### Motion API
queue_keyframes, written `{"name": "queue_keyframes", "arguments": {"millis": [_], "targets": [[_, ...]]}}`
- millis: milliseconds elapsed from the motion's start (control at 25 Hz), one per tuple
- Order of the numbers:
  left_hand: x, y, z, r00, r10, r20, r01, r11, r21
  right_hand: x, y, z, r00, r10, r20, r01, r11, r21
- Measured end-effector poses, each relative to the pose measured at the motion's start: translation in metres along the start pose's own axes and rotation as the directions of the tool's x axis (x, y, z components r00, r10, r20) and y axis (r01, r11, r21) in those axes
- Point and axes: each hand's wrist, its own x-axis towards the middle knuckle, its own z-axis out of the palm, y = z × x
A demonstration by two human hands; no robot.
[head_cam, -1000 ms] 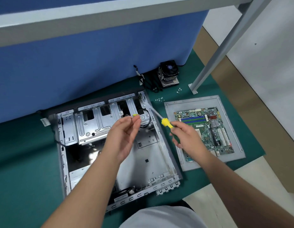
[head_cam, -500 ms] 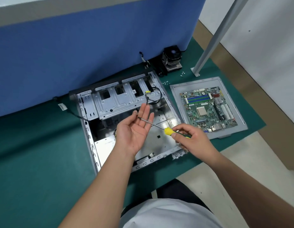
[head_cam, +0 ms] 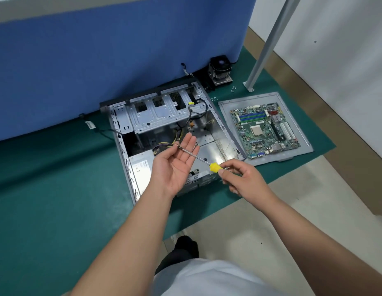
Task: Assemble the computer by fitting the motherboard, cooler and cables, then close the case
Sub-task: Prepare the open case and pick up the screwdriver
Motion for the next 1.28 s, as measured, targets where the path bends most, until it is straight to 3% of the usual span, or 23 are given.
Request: {"name": "queue_keyframes", "arguments": {"millis": [160,240,600,760,920,1040,1280], "targets": [[-0.035,-0.013,-0.023,0.985,0.001,-0.170,0.033,0.980,0.194,-0.036,0.024,0.009,0.996,-0.022,-0.087,0.001,0.973,-0.230],[-0.056,-0.024,-0.039,0.980,0.011,-0.200,0.034,0.975,0.220,-0.059,0.043,0.016,0.997,-0.025,-0.073,0.005,0.964,-0.266],[-0.106,-0.052,-0.110,0.919,-0.076,-0.387,0.132,0.984,0.121,-0.128,0.104,0.060,0.978,0.211,0.005,-0.208,0.967,-0.147],[-0.100,-0.038,-0.120,0.913,-0.100,-0.396,0.178,0.970,0.166,-0.131,0.103,0.085,0.950,0.310,0.027,-0.305,0.947,-0.104],[-0.089,-0.020,-0.115,0.913,-0.119,-0.390,0.224,0.946,0.235,-0.127,0.096,0.108,0.922,0.375,0.100,-0.383,0.921,0.076],[-0.085,-0.012,-0.111,0.920,-0.136,-0.367,0.243,0.933,0.264,-0.126,0.093,0.121,0.915,0.383,0.129,-0.400,0.902,0.164],[-0.082,-0.007,-0.104,0.929,-0.133,-0.346,0.241,0.926,0.290,-0.123,0.093,0.130,0.931,0.354,0.088,-0.364,0.915,0.173]]}}
